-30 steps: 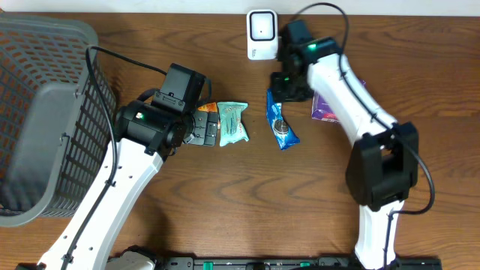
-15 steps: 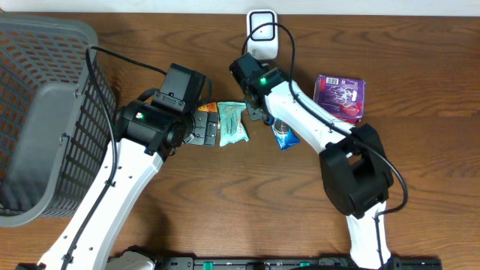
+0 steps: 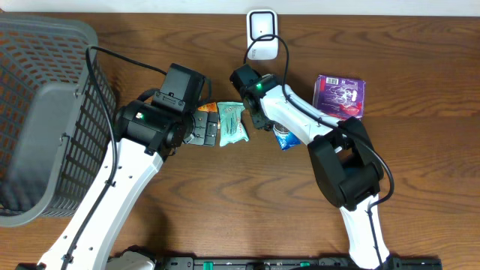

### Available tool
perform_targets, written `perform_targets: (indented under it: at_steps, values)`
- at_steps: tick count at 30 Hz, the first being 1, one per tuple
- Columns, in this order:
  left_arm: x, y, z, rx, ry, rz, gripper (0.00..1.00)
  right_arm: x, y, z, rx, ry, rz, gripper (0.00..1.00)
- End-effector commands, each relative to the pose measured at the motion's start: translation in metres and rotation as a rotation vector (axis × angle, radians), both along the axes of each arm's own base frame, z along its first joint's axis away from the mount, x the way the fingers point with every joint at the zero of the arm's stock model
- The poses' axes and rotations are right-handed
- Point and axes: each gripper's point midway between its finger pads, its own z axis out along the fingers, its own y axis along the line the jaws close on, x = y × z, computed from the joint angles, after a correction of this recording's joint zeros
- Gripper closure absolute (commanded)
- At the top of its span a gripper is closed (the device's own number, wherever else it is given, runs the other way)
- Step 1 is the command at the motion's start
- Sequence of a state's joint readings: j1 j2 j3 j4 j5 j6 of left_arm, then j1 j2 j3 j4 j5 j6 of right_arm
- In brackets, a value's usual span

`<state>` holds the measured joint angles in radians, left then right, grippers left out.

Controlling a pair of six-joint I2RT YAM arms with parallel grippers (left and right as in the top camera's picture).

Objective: Scan the item barcode
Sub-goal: 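Hold the Oreo pack in front of the white scanner, then lower the Oreo pack onto the table right of the wipes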

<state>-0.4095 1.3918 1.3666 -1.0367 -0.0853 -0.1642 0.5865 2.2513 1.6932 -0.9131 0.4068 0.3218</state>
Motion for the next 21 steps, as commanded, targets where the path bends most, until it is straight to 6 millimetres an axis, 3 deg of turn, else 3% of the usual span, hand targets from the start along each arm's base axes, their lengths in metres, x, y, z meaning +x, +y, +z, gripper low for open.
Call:
perform_targets:
  at_steps: [1, 4, 8, 9, 12, 17, 21]
  values:
    - [0.0, 0.002, -0.002, 0.005, 0.004, 0.016, 0.02, -0.013, -0.024, -0.033, -0.063, 0.097, -0.037, 0.39]
    - [0.0, 0.002, -0.002, 0.005, 0.004, 0.016, 0.02, -0.016, -0.024, -0.039, -0.01, 0.138, -0.055, 0.49]
    - [0.0, 0.002, -0.002, 0.005, 0.004, 0.016, 0.02, -0.017, -0.018, -0.046, 0.069, 0.173, -0.069, 0.74]
    - [0.0, 0.002, -0.002, 0.005, 0.004, 0.016, 0.02, -0.017, -0.016, -0.047, 0.085, 0.178, -0.071, 0.85]
    - [0.0, 0.002, -0.002, 0.005, 0.004, 0.016, 0.02, -0.018, -0.007, -0.047, 0.146, 0.202, -0.072, 0.98]
    - [0.0, 0.002, -0.002, 0.005, 0.004, 0.016, 0.02, -0.015, 0.024, -0.025, 0.42, 0.314, -0.087, 0.99]
    - [0.0, 0.002, -0.002, 0.005, 0.004, 0.016, 0.02, -0.003, 0.056, 0.023, 0.828, 0.418, 0.001, 0.99]
